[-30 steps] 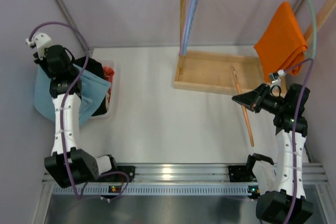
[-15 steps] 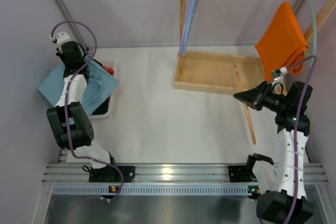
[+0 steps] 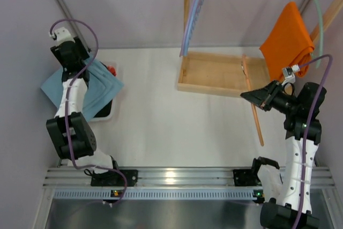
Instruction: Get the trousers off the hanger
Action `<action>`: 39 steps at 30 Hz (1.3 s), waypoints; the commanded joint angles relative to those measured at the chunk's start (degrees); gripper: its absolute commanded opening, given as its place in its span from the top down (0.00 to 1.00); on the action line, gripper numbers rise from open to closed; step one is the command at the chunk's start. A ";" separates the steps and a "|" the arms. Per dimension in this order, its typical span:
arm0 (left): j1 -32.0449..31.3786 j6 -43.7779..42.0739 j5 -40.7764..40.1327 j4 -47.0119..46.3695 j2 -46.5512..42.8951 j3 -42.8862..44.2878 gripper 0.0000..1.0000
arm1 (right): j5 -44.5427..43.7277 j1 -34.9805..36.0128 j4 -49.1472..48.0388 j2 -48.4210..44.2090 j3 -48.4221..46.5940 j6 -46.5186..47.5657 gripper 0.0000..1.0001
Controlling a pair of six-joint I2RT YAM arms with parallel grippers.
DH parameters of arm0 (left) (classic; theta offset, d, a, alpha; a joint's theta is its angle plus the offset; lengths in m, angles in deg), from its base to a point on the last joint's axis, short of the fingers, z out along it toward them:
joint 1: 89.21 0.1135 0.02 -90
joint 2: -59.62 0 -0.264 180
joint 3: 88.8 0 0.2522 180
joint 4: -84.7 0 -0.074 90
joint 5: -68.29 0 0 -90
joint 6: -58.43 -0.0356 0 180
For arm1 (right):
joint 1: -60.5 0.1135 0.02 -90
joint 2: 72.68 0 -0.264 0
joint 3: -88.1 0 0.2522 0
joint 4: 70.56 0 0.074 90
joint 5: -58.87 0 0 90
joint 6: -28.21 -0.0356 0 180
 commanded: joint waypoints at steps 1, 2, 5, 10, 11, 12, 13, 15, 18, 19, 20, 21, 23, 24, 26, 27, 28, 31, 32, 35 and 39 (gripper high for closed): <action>0.14 0.43 4.98 1.42 -9.88 2.82 0.27 | 0.20 -0.24 -0.14 -2.06 -3.98 1.95 1.00; 0.05 0.25 5.51 2.05 -12.59 2.91 0.25 | 0.12 -0.33 0.30 -2.33 -4.50 2.04 1.00; 0.05 -0.19 8.23 4.68 -17.87 3.26 0.22 | 0.12 -0.24 0.39 -3.12 -5.65 1.52 1.00; 0.14 0.51 18.40 6.98 -27.09 0.90 0.13 | -0.15 -0.15 -5.11 -3.12 -6.79 -6.10 1.00; 0.05 0.86 21.48 6.98 -28.34 0.37 0.13 | -0.32 -0.15 -7.06 -2.86 -6.79 -8.05 1.00; 0.05 1.21 22.99 7.06 -29.57 -0.25 0.12 | -0.59 -0.07 -8.82 -2.69 -6.88 -9.98 1.00; -0.04 1.74 24.22 7.07 -30.80 -1.21 0.10 | -1.11 0.02 -12.32 -2.34 -7.06 -13.83 1.00; -0.04 2.45 28.96 7.24 -33.53 -2.27 0.10 | -3.04 0.63 -16.55 -0.84 -7.50 -18.06 1.00; 0.05 3.42 33.10 7.50 -36.52 -3.24 0.09 | -6.99 3.34 -26.48 1.79 -7.93 -26.68 1.00; -0.04 3.33 33.81 7.51 -38.00 -3.50 0.09 | -8.22 4.75 -27.72 3.80 -8.72 -28.61 1.00; -0.04 3.59 34.69 7.51 -38.80 -3.76 0.09 | -11.19 6.16 -29.04 4.95 -11.08 -28.63 1.00; -0.04 3.50 35.30 7.51 -39.42 -4.20 0.09 | -12.88 9.57 -29.05 6.18 -12.41 -28.20 1.00; 0.05 3.50 36.54 7.77 -41.00 -4.29 0.09 | -17.10 12.93 -29.84 10.04 -16.17 -28.02 1.00; -0.04 3.76 36.89 7.77 -41.53 -4.29 0.09 | -18.33 15.55 -31.67 11.45 -17.24 -28.54 1.00; -0.04 4.12 37.33 10.14 -42.59 -3.86 0.09 | -21.49 17.15 -33.09 15.58 -20.92 -30.12 1.00; -0.04 4.73 37.24 10.66 -43.37 -3.68 0.09 | -24.03 18.38 -33.18 18.12 -22.34 -30.13 1.00; -0.04 4.73 37.50 10.67 -43.82 -3.77 0.09 | -25.45 18.65 -33.36 19.28 -23.74 -29.95 1.00; -0.04 5.26 38.21 10.67 -45.40 -4.38 0.09 | -31.06 22.51 -33.19 23.06 -28.76 -29.16 1.00; -0.04 5.61 38.21 10.67 -45.66 -4.38 0.09 | -32.48 23.83 -32.83 23.94 -31.12 -28.99 1.00; -0.04 6.31 37.60 10.76 -46.54 -4.82 0.09 | -36.44 25.59 -32.48 28.07 -35.95 -28.81 1.00; 0.05 7.72 37.86 10.84 -47.25 -4.91 0.09 | -39.95 27.88 -32.30 35.09 -42.82 -29.59 1.00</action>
